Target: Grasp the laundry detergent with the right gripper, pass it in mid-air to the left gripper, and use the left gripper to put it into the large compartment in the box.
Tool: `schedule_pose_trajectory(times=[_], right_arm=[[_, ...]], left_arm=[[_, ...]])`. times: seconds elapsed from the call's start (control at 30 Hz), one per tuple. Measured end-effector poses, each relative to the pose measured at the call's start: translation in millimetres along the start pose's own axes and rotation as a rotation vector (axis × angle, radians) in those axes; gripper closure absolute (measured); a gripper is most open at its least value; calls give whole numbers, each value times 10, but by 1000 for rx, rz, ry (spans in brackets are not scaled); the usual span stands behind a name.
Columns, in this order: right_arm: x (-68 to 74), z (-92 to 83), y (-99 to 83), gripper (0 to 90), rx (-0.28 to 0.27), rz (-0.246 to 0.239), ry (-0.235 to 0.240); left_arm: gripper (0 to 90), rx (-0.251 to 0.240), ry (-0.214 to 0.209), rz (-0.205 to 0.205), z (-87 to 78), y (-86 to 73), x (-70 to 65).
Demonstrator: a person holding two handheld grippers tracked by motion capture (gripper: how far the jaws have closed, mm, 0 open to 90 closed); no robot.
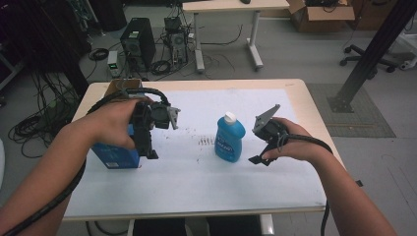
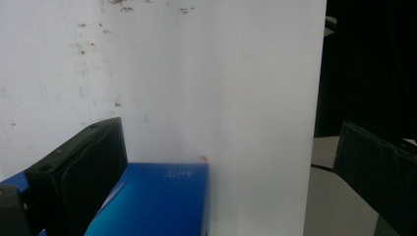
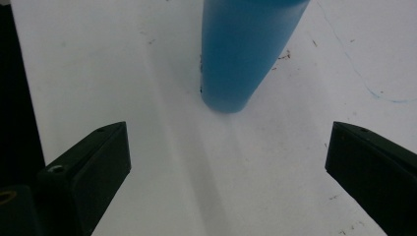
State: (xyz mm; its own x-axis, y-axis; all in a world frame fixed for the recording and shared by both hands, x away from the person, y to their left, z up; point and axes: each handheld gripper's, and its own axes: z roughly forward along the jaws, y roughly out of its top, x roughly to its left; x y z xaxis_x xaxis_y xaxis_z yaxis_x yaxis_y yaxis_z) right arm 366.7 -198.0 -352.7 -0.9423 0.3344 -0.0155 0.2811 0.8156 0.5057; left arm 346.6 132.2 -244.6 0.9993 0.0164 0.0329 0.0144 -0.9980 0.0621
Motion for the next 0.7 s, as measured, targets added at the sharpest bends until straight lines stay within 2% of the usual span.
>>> schedule_pose_trajectory(times=[0.1, 0.17, 0.33, 0.67, 0.7], right_arm=[[7, 62, -48, 28, -54, 27, -15], [7, 77, -59, 29, -64, 36, -23], [30, 176, -126, 28, -136, 73, -46], [63, 386, -199, 24, -213, 107, -84], [61, 416, -192, 22, -240, 117, -93]], left_arm=[[2, 8, 1, -4, 3, -5, -8], [2, 9, 2, -1, 2, -5, -8], [2, -6, 11, 1, -15, -17, -19], [2, -1, 13, 6, -1, -2, -35], [2, -1, 12, 4, 2, 4, -40]])
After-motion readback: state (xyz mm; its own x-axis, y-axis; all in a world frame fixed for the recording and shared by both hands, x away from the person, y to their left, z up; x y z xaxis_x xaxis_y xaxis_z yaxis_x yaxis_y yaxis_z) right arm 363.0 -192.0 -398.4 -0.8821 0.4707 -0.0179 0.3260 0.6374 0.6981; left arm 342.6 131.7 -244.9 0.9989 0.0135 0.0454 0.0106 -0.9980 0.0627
